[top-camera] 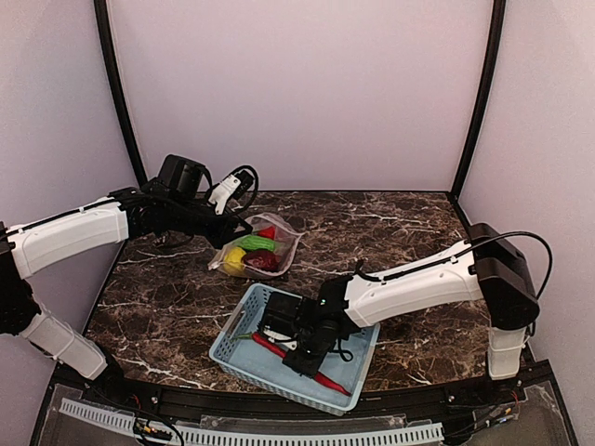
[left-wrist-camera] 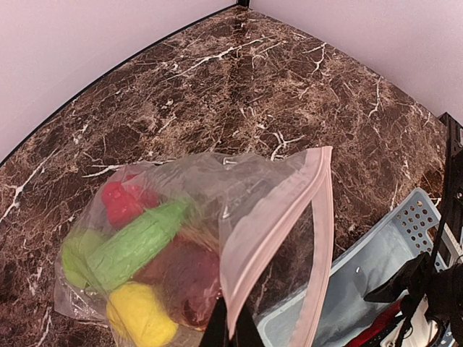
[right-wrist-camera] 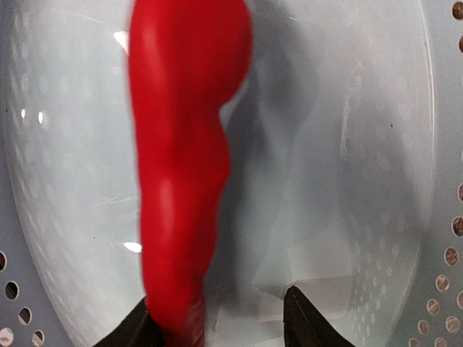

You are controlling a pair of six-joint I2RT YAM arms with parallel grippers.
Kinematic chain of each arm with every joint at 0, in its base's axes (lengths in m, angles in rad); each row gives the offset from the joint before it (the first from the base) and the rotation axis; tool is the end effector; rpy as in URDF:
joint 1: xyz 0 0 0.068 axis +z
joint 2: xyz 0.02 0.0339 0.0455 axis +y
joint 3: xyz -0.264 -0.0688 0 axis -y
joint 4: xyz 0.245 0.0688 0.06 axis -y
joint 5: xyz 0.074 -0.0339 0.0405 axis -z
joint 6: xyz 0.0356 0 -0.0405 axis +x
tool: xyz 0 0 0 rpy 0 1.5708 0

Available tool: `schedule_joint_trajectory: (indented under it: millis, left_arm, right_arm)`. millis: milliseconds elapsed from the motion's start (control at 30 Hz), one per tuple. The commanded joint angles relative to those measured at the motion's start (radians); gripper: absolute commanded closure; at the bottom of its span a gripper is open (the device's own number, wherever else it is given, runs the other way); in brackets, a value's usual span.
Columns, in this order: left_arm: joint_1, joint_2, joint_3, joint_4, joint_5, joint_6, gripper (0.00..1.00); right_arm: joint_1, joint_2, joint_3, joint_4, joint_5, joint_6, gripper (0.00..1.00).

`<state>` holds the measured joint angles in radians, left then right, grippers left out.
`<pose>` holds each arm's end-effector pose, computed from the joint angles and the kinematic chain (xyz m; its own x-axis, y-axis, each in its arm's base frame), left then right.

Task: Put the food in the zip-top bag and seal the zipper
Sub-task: Pick up the fake vegetable from the bin.

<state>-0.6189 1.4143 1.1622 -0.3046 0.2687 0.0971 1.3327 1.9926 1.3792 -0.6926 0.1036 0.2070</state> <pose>0.2576 -0.1951 0.3140 -0.3563 0.3686 -0.8586 0.7811 0.6217 -0.0573 0.0959 0.3797 0.1568 -0.4201 -0.8643 -0.2766 -0.8929 0.4481 -0.0439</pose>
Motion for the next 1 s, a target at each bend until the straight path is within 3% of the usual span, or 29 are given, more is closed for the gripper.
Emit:
schedule_joint_trajectory:
  millis: [0, 267, 400, 800, 967]
  left_arm:
    - [0.007, 0.003, -0.007, -0.009, 0.006, -0.003, 0.99]
    - [0.007, -0.001, -0.009, -0.011, 0.002, -0.002, 0.99]
    - [0.007, -0.004, -0.007, -0.01, 0.003, -0.002, 0.99]
    - [0.007, -0.026, -0.008, -0.008, -0.008, 0.005, 0.99]
    - [0.007, -0.027, -0.005, -0.012, 0.016, 0.009, 0.99]
  right_arm:
    - [0.005, -0.01, -0.005, -0.019, 0.064, 0.039, 0.53]
    - [0.004, -0.024, -0.002, 0.0, 0.082, 0.088, 0.86]
    - [-0.001, -0.069, -0.009, -0.001, 0.096, 0.112, 0.98]
    - [-0.007, -0.344, -0.061, -0.066, 0.158, 0.208, 1.0]
    - [-0.007, -0.474, -0.098, 0.071, 0.194, 0.164, 1.0]
